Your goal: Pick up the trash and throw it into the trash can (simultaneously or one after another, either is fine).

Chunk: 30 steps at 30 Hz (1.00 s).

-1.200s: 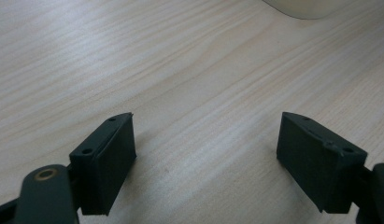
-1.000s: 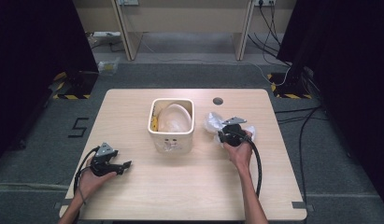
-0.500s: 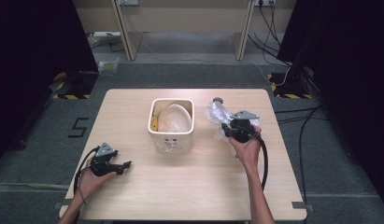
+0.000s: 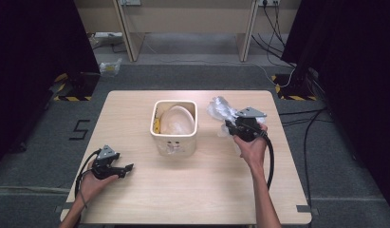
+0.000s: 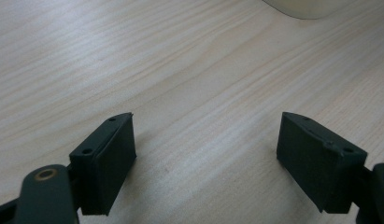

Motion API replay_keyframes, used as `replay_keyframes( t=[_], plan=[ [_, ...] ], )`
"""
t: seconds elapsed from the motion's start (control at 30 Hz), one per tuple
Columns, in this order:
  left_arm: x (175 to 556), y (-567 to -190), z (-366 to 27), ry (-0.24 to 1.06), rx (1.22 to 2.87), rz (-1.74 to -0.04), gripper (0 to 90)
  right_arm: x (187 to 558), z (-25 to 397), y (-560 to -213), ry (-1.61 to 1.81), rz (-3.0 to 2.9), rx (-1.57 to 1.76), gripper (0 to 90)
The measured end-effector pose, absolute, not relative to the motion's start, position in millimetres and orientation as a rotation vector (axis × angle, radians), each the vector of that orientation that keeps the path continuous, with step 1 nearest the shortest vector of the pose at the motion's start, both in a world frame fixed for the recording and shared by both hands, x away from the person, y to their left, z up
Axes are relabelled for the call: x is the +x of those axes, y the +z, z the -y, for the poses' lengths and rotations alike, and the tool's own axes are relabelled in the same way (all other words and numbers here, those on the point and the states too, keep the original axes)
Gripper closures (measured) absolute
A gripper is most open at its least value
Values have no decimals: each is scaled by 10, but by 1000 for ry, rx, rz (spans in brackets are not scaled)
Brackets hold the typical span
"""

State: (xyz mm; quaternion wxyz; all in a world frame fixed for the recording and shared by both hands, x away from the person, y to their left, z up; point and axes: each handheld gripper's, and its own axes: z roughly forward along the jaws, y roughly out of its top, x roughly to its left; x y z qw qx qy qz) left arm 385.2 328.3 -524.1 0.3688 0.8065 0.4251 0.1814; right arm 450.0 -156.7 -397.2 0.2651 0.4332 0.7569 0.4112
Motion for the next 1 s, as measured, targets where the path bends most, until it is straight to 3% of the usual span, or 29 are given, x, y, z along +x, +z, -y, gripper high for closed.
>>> replay_keyframes(
  t=[1.0],
  plan=[
    [3852,-5242,-3283,466,2070,-1092,186,4477,1326,-3577,1161,-2041,1063,707]
  ],
)
